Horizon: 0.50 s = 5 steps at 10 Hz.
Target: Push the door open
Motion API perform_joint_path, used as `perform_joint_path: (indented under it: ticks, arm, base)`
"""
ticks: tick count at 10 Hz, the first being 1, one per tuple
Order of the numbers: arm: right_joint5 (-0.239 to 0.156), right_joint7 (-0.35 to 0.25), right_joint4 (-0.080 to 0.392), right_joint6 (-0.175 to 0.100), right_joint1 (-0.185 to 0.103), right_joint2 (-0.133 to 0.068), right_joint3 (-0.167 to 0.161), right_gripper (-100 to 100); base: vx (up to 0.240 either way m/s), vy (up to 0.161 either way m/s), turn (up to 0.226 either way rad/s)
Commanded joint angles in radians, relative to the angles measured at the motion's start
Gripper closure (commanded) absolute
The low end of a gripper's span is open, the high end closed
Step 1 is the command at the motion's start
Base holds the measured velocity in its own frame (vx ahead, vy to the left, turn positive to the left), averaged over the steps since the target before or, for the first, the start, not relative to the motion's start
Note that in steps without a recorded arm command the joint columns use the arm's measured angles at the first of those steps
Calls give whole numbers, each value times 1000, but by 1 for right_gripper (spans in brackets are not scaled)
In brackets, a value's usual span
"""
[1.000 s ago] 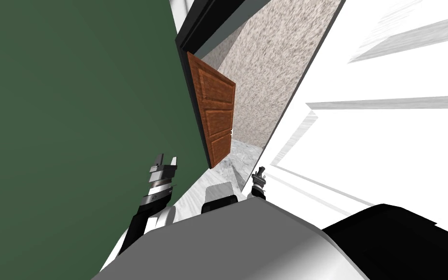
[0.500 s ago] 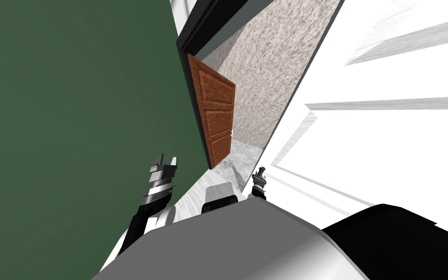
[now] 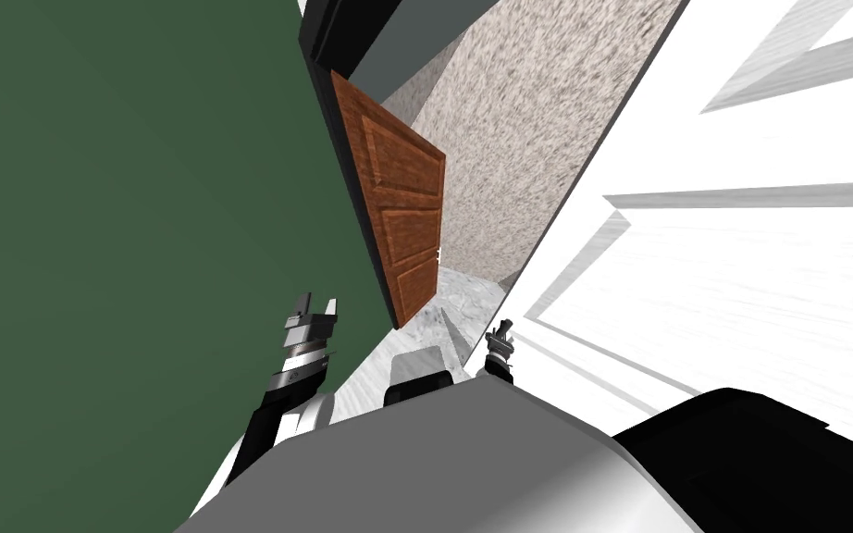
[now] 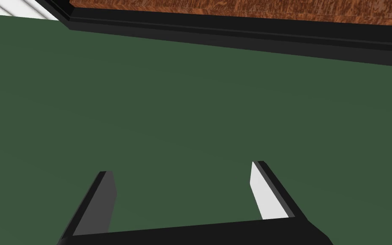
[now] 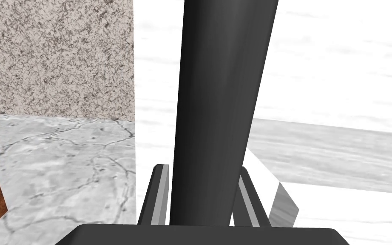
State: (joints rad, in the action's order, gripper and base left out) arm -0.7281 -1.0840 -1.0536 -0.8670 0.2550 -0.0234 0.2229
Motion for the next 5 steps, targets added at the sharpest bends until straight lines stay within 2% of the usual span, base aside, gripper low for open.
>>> perform_joint_path:
  ticks: [1,5]
  arm:
    - [-9,-1,4,-17,-4,-13,17,100]
    - [-48,6,5,-22,2,-25,69,100]
  base:
    - [174,-104,-49]
    - [188,-116,-49]
